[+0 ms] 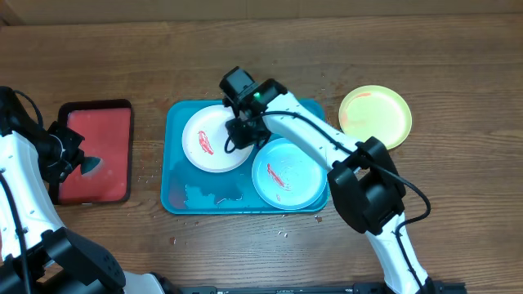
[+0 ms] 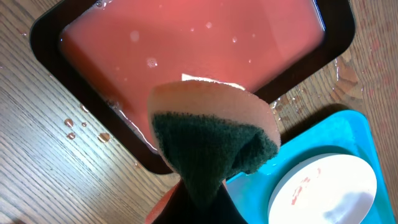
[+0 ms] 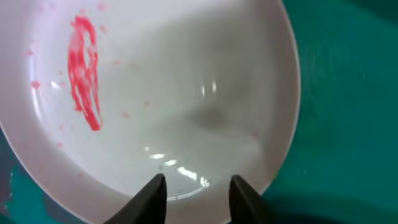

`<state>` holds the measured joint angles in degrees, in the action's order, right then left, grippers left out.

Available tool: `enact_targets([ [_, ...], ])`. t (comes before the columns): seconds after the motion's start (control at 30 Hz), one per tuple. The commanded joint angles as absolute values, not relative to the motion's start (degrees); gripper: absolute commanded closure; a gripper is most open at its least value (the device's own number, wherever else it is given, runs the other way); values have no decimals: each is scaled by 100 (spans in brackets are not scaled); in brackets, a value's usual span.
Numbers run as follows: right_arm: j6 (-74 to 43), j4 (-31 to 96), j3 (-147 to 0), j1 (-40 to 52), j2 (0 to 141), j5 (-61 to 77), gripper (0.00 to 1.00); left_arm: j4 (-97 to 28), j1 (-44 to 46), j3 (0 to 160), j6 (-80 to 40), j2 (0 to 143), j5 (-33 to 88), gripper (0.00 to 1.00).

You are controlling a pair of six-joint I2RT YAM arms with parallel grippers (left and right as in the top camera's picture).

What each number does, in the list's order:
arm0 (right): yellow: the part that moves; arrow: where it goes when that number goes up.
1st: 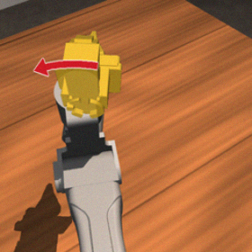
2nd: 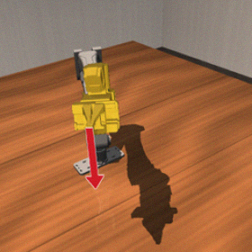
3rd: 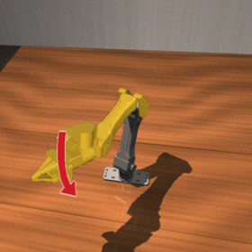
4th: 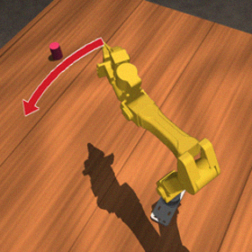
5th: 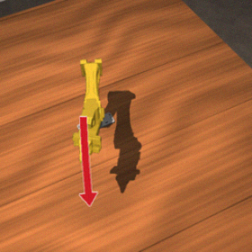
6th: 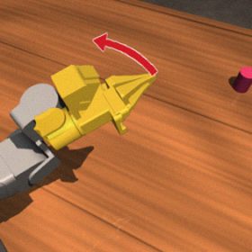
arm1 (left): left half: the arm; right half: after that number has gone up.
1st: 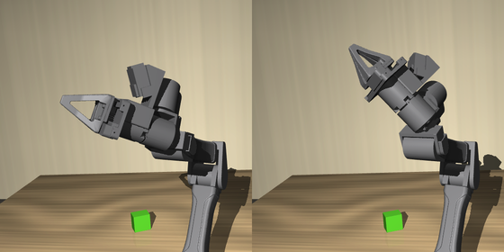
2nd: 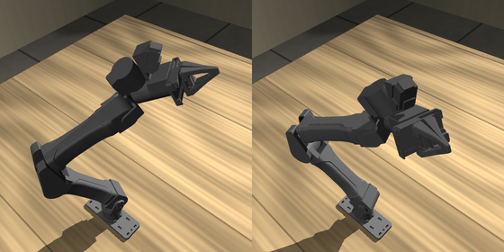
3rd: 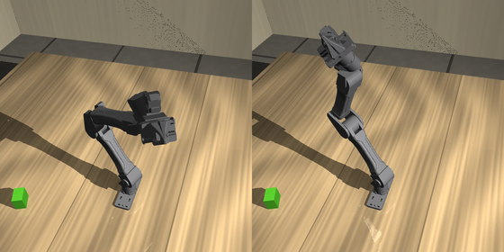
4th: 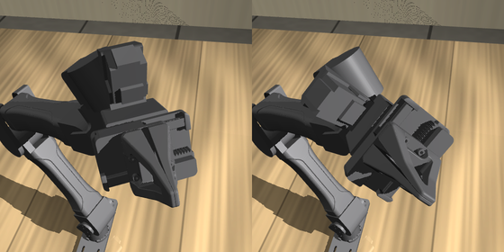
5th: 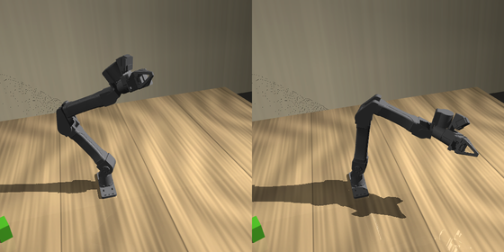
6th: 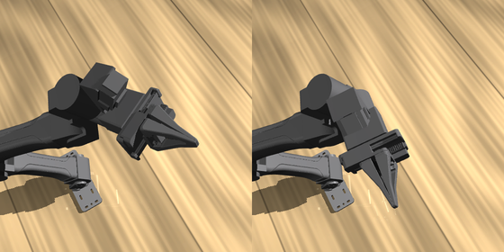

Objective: Clean dirty plates on tray and stack at the side
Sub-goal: 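Bring the sponge in the left gripper toward the white plate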

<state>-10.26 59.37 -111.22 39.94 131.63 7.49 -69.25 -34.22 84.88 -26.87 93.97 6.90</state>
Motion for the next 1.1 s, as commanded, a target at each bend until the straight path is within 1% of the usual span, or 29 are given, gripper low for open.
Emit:
enact_targets([
  [0.0,-1649,5636,-11181,3970,13019,-58,65,-6945,-3367,8554,-2611,9408,714,96],
  [0.1,-1592,5398,-11181,3889,13021,-340,64,-6956,-3317,8554,-2580,9408,711,96],
  [0.27,-864,5105,-11181,3708,13185,-200,64,-6947,-3249,8554,-2571,9408,711,96],
  [0.4,-845,5015,-11148,3597,13384,272,64,-6936,-3216,8554,-2569,9408,711,96],
  [0.77,-851,4910,-11144,3760,13745,436,65,-6869,-2799,8554,-2523,9408,714,96],
  [0.83,-908,4921,-11144,3767,13745,438,72,-6864,-2661,8554,-2493,9408,711,95],
  [0.87,-965,4939,-11144,3765,13743,440,82,-6853,-2578,8554,-2434,9408,735,96],
  [0.9,-1048,4982,-11144,3765,13743,438,88,-6847,-2484,8554,-2421,9408,735,96],
  [1.03,-1485,5371,-11144,3765,13743,440,93,-6827,-2071,8547,-2421,9411,733,96],
  [1.07,-1704,5529,-11144,3765,13743,447,96,-6810,-1922,8532,-2418,9413,733,96],
])
